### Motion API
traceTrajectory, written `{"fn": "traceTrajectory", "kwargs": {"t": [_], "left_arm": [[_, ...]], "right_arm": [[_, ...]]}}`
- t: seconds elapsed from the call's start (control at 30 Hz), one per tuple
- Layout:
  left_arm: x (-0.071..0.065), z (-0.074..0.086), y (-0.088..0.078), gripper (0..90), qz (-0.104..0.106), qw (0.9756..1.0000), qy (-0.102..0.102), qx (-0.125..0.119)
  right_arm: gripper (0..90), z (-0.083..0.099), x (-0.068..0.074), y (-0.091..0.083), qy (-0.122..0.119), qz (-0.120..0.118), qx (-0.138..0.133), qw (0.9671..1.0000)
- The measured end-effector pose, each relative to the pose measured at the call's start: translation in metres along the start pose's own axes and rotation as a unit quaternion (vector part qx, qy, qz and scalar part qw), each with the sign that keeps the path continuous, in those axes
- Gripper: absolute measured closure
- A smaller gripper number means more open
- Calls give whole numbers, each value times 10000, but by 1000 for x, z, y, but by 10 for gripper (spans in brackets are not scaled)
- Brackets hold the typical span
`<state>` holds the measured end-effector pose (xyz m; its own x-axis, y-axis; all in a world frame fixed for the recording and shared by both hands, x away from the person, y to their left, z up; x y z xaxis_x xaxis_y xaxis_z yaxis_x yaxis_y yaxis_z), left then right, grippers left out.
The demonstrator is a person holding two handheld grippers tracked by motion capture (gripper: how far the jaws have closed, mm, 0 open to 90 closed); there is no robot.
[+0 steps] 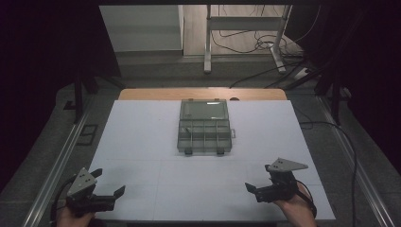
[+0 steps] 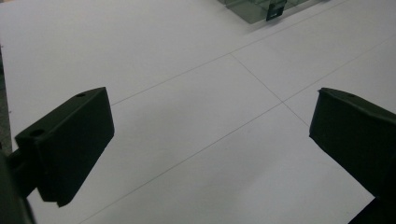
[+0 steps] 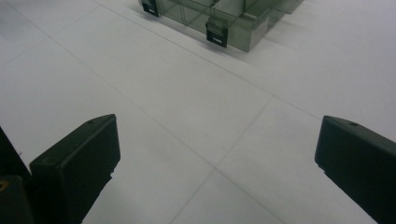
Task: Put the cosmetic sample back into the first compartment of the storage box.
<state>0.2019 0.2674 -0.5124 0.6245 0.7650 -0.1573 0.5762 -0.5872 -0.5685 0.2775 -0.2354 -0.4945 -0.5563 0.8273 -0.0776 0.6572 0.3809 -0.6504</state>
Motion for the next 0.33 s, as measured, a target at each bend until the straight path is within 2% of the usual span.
{"fn": "traceTrajectory", "kwargs": {"t": [0.23, 0.33], "left_arm": [[0, 0, 0, 6, -2, 10000, -4, -2], [0, 0, 0, 6, -7, 10000, 6, 9]], "right_arm": [[6, 20, -5, -8, 39, 91, 139, 9999], [6, 21, -6, -8, 75, 110, 117, 9998]]}}
Point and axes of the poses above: each handheld gripper's, and its own axes: y roughly forward along the jaws, z roughly out of its underside, x roughly to its left, the point moved 4 cm from there along y, roughly forward along the jaws, and after that the axes turned 13 degrees about z, right-handed, at the moved point
